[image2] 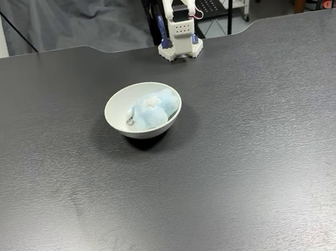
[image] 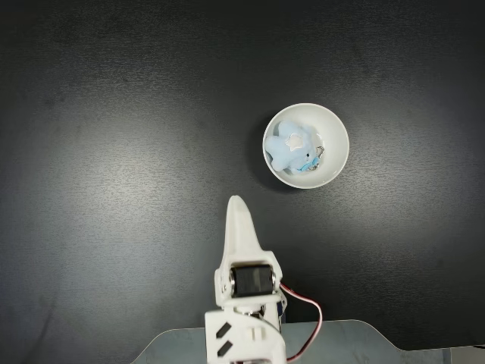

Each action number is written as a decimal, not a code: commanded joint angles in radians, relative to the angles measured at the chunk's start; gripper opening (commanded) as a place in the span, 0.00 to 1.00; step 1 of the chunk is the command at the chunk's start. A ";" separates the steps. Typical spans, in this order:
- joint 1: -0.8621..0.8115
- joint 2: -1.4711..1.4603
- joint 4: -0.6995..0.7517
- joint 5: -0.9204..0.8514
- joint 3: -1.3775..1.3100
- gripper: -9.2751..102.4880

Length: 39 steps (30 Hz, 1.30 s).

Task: Grasp a skyblue doll and put it in the white bowl.

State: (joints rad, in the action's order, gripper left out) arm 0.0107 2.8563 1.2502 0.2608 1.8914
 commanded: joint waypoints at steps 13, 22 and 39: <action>-0.060 0.485 -0.020 -0.201 0.785 0.08; -0.060 0.485 -0.008 -0.207 1.035 0.08; -0.058 0.483 -0.009 -0.209 1.040 0.08</action>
State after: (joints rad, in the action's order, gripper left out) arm -0.0383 3.3379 1.2487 0.0598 2.9406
